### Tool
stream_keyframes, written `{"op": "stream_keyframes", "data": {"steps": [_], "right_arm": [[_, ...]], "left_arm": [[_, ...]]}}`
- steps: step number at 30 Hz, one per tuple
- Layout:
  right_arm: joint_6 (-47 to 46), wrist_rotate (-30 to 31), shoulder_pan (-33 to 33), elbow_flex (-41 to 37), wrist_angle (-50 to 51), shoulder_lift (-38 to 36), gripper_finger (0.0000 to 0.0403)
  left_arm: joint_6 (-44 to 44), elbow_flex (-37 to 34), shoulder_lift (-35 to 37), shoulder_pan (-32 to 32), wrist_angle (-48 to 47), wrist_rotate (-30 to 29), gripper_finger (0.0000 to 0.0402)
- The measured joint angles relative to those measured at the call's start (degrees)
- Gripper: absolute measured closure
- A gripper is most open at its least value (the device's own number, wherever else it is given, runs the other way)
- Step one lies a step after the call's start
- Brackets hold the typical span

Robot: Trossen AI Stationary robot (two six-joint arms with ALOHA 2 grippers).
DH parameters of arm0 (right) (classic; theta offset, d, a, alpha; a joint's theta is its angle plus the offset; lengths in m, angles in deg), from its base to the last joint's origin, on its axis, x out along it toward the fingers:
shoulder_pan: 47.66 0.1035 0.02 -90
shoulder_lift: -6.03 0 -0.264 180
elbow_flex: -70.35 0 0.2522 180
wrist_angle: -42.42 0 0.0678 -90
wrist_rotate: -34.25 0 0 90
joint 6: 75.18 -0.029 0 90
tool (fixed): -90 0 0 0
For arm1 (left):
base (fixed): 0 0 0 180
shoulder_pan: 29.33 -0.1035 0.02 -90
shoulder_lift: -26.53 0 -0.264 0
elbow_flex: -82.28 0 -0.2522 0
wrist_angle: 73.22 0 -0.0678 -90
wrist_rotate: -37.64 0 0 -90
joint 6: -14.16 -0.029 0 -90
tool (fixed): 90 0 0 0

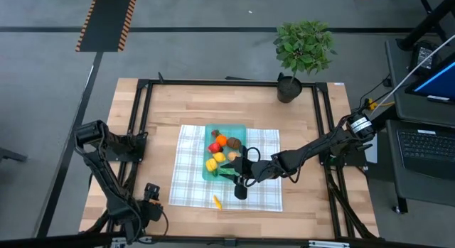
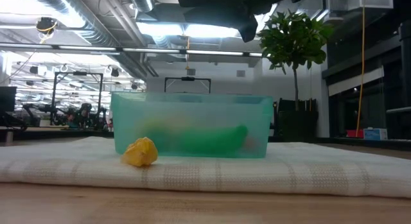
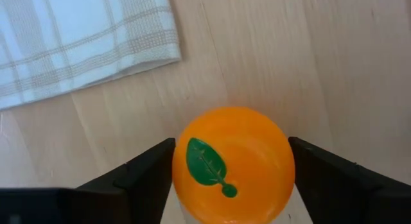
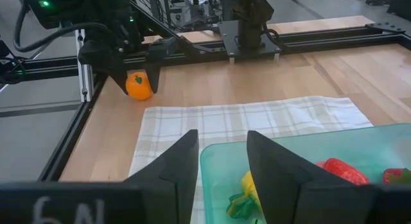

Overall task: Pick and placing Produce into tupperware
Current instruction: Put the orange into the blue bin

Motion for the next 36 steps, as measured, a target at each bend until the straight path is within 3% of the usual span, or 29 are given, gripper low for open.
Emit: {"op": "stream_keyframes", "data": {"steps": [8, 28, 36], "right_arm": [[0.0, 0.0, 0.0, 0.0, 0.0, 0.0, 0.0267], [1.5, 0.0, 0.2, 0.0, 0.0, 0.0, 0.0267], [3.5, 0.0, 1.3, 0.0, 0.1, 0.0, 0.0267]], "left_arm": [[0.1, 0.0, 0.0, 0.0, 0.4, -0.3, 0.0150], [0.4, 0.0, 0.1, -0.4, -0.6, -1.7, 0.0161], [0.0, 1.9, 5.3, -1.9, -0.3, -2.9, 0.0161]]}}
